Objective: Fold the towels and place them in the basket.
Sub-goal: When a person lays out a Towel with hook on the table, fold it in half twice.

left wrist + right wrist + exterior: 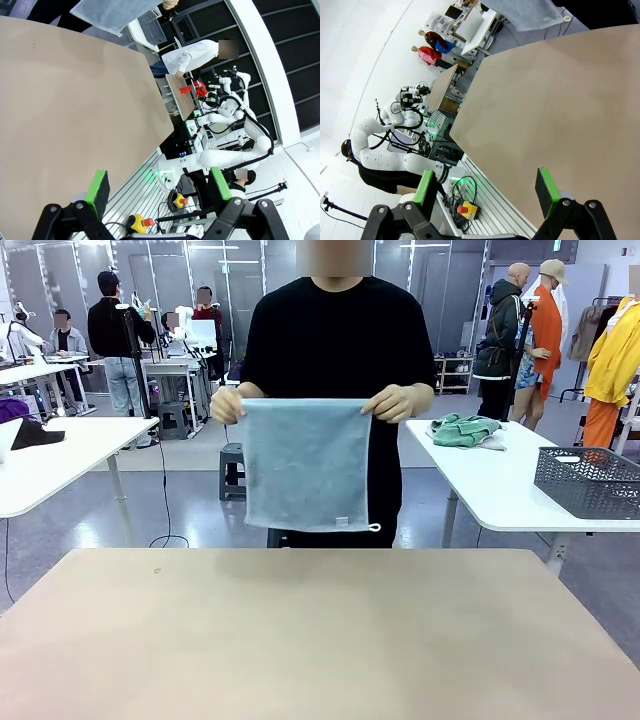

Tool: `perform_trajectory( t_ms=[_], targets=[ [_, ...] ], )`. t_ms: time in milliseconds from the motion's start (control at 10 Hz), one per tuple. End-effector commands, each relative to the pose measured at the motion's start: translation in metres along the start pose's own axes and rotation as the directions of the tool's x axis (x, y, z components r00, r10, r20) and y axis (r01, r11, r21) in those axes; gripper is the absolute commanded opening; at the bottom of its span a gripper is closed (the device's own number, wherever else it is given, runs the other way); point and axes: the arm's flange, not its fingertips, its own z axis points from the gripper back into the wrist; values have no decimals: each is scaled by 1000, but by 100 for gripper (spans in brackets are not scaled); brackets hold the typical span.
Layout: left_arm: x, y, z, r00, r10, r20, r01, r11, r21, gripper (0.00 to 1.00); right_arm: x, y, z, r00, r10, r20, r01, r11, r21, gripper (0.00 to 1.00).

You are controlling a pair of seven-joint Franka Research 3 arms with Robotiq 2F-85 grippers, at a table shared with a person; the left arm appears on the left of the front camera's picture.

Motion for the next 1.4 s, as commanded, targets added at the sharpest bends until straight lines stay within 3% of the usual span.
perform_trajectory(
  t_ms=[0, 1300],
  targets=[
    [-2, 0, 2, 1000, -19, -9, 19, 1000, -12, 100, 2, -1, 1, 1000, 20, 12, -21, 1000, 12, 100],
    [-2, 0, 2, 1000, -19, -9, 19, 1000, -12, 100, 2, -1, 1, 1000, 20, 12, -21, 1000, 12, 100]
  ],
)
